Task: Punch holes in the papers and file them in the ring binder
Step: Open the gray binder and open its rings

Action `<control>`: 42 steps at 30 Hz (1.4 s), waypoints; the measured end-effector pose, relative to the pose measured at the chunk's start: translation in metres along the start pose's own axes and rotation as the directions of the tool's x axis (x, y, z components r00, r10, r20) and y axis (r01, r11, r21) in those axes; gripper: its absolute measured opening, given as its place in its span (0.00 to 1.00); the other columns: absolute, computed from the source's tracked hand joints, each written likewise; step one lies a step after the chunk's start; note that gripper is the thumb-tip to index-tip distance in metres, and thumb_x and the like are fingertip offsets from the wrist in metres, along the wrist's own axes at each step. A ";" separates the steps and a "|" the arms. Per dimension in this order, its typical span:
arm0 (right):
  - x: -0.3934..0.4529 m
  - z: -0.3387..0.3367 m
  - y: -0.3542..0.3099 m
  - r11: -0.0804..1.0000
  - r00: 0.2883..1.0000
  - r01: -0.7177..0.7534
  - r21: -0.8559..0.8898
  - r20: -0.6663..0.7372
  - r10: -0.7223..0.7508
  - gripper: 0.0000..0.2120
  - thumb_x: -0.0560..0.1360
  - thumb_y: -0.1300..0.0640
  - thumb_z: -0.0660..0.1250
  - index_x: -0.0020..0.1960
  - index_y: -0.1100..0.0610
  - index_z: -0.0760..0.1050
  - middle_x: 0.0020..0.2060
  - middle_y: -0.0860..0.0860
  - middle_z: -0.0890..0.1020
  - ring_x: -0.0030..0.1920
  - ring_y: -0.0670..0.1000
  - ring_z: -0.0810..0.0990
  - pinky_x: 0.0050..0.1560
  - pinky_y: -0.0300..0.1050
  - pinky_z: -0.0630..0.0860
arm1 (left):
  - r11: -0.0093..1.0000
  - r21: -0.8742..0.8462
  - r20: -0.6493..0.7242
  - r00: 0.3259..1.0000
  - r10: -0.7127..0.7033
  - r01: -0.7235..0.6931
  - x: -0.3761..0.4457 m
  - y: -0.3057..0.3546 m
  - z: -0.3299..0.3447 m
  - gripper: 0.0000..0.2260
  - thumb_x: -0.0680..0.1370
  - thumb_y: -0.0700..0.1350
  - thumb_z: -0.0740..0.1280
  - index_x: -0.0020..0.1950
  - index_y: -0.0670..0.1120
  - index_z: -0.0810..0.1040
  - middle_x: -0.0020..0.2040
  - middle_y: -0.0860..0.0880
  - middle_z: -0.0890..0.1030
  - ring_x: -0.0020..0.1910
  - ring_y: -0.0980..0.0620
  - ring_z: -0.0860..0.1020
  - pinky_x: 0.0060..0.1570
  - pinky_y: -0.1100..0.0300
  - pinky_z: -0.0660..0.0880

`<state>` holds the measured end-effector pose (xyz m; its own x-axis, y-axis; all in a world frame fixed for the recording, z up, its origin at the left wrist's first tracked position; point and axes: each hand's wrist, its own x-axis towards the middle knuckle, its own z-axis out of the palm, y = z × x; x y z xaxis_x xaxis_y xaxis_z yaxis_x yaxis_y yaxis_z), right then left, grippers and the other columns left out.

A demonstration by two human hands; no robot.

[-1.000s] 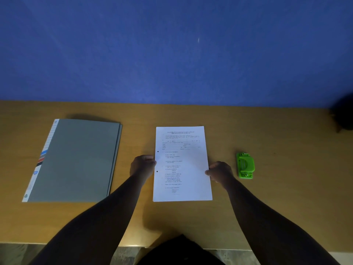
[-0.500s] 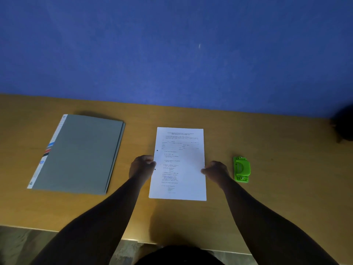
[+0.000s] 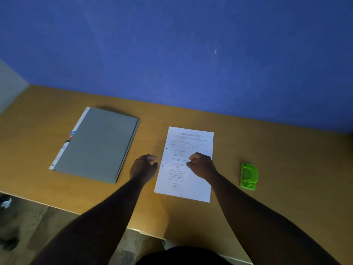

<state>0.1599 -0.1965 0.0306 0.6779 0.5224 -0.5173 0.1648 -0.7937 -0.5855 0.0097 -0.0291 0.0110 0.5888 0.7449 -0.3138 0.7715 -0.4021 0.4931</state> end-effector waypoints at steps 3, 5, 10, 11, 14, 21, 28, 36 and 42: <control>0.002 0.008 -0.012 0.999 0.999 0.023 0.044 0.028 -0.024 0.16 0.75 0.50 0.68 0.62 0.53 0.76 0.58 0.49 0.81 0.56 0.51 0.79 0.57 0.45 0.77 | 1.000 0.005 -0.016 1.000 -0.006 0.006 0.001 -0.010 -0.009 0.13 0.78 0.50 0.68 0.61 0.52 0.81 0.59 0.56 0.83 0.56 0.56 0.80 0.47 0.62 0.74; 0.002 0.013 -0.022 0.998 0.999 0.035 0.056 0.027 -0.036 0.16 0.75 0.50 0.68 0.62 0.53 0.76 0.58 0.49 0.81 0.57 0.51 0.79 0.58 0.45 0.77 | 1.000 0.002 -0.018 1.000 -0.005 0.005 0.004 -0.017 -0.016 0.12 0.77 0.51 0.68 0.60 0.52 0.81 0.58 0.56 0.83 0.55 0.56 0.80 0.48 0.62 0.75; 0.008 0.026 -0.043 0.996 0.999 0.028 0.088 0.024 -0.031 0.16 0.75 0.51 0.68 0.61 0.53 0.76 0.58 0.48 0.80 0.57 0.50 0.78 0.57 0.43 0.76 | 1.000 0.006 -0.016 1.000 0.010 -0.010 0.019 -0.026 -0.033 0.11 0.77 0.52 0.67 0.58 0.54 0.82 0.57 0.57 0.83 0.54 0.56 0.80 0.50 0.60 0.77; 0.010 0.029 -0.048 0.994 1.000 0.019 0.103 0.022 -0.022 0.16 0.75 0.51 0.68 0.61 0.53 0.77 0.57 0.48 0.80 0.57 0.50 0.78 0.57 0.44 0.76 | 1.000 0.007 -0.011 1.000 0.010 -0.010 0.023 -0.029 -0.037 0.11 0.77 0.52 0.67 0.58 0.55 0.82 0.57 0.57 0.83 0.54 0.56 0.80 0.51 0.60 0.77; 0.017 0.043 -0.063 0.985 1.000 -0.023 0.168 0.011 0.021 0.15 0.73 0.51 0.69 0.58 0.53 0.78 0.55 0.49 0.81 0.55 0.50 0.80 0.59 0.48 0.78 | 0.999 0.019 0.016 1.000 0.026 -0.027 0.037 -0.041 -0.049 0.10 0.77 0.52 0.67 0.57 0.55 0.82 0.57 0.57 0.83 0.54 0.56 0.80 0.50 0.61 0.76; 0.021 0.080 -0.100 0.939 0.987 -0.115 0.325 -0.072 0.146 0.07 0.71 0.53 0.68 0.49 0.50 0.78 0.48 0.47 0.83 0.48 0.49 0.83 0.51 0.48 0.82 | 0.993 0.076 0.019 0.996 0.089 -0.090 0.080 -0.078 -0.094 0.11 0.78 0.50 0.65 0.58 0.54 0.81 0.58 0.56 0.83 0.55 0.55 0.80 0.49 0.61 0.76; 0.029 0.117 -0.140 0.919 0.976 -0.153 0.364 -0.089 0.198 0.10 0.70 0.51 0.70 0.51 0.50 0.80 0.49 0.47 0.83 0.49 0.49 0.82 0.53 0.49 0.81 | 0.980 0.152 -0.081 0.987 0.142 -0.128 0.114 -0.111 -0.125 0.10 0.78 0.50 0.67 0.58 0.54 0.80 0.61 0.53 0.81 0.60 0.51 0.79 0.59 0.53 0.75; 0.045 0.158 -0.185 0.901 0.970 -0.193 0.389 -0.065 0.235 0.11 0.70 0.52 0.70 0.52 0.52 0.80 0.47 0.50 0.84 0.49 0.52 0.83 0.52 0.51 0.82 | 0.979 0.168 -0.174 0.974 0.147 -0.118 0.144 -0.151 -0.150 0.18 0.75 0.49 0.69 0.64 0.49 0.76 0.66 0.49 0.76 0.71 0.45 0.69 0.69 0.40 0.65; 0.054 0.178 -0.206 0.919 0.973 -0.214 0.331 -0.009 0.230 0.14 0.72 0.59 0.63 0.56 0.53 0.80 0.49 0.51 0.83 0.48 0.51 0.82 0.49 0.49 0.81 | 0.981 0.195 -0.146 0.988 0.051 -0.021 0.159 -0.172 -0.166 0.32 0.76 0.52 0.67 0.77 0.45 0.60 0.78 0.44 0.61 0.79 0.42 0.55 0.75 0.38 0.55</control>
<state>0.0351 0.0507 0.0120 0.7042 0.3230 -0.6322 -0.2307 -0.7381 -0.6341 -0.0691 0.2471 0.0110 0.5856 0.7933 -0.1663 0.7909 -0.5143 0.3317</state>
